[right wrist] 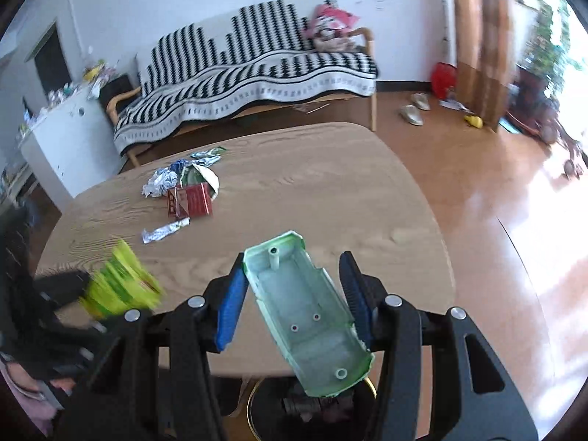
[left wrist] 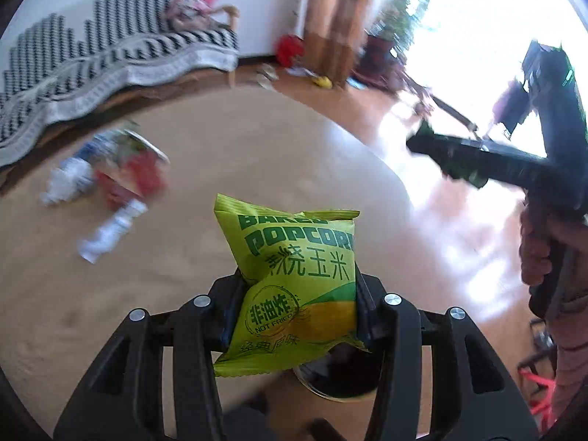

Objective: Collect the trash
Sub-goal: 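Carry both items over the bin and open both grippers to drop them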

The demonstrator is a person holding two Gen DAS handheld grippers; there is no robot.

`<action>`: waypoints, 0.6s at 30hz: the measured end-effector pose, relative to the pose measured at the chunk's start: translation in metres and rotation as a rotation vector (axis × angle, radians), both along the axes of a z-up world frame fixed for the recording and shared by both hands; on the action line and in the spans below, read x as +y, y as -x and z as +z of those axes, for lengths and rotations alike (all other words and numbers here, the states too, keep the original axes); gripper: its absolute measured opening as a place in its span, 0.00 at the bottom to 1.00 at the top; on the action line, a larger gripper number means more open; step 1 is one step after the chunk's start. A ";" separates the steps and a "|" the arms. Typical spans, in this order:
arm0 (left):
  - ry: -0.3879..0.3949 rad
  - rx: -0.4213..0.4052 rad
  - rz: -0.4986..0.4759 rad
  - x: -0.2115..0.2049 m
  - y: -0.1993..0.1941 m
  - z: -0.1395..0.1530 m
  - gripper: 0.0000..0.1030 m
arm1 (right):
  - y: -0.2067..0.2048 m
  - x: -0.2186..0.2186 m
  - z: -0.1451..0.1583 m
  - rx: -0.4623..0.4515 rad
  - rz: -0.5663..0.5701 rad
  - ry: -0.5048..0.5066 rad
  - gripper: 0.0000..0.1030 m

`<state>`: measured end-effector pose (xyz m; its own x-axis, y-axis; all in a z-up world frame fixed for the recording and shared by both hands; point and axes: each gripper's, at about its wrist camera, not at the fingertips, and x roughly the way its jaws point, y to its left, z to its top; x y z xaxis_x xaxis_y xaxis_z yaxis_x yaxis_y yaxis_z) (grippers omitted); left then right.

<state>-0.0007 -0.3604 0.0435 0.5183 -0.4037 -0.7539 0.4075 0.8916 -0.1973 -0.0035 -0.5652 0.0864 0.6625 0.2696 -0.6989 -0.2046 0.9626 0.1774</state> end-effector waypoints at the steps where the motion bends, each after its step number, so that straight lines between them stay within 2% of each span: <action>1: -0.002 0.024 -0.018 -0.012 0.006 -0.010 0.46 | 0.015 -0.013 -0.008 0.009 -0.024 -0.021 0.49; 3: -0.007 0.093 -0.058 -0.037 0.019 -0.035 0.46 | 0.032 -0.029 -0.029 0.047 -0.047 -0.051 0.49; 8: -0.032 0.304 -0.143 -0.086 0.041 -0.113 0.46 | 0.074 -0.047 -0.122 0.239 -0.086 -0.121 0.49; 10: -0.058 0.334 -0.159 -0.097 0.047 -0.132 0.46 | 0.086 -0.054 -0.147 0.285 -0.114 -0.149 0.49; 13: -0.101 0.356 -0.189 -0.109 0.054 -0.148 0.46 | 0.098 -0.062 -0.169 0.321 -0.140 -0.188 0.49; 18: -0.131 0.353 -0.204 -0.112 0.048 -0.155 0.46 | 0.098 -0.071 -0.180 0.340 -0.150 -0.225 0.49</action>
<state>-0.0487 -0.4719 -0.1114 0.1389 -0.3599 -0.9226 0.5057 0.8268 -0.2464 -0.1015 -0.6362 -0.0939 0.4479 0.3584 -0.8191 0.0405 0.9071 0.4191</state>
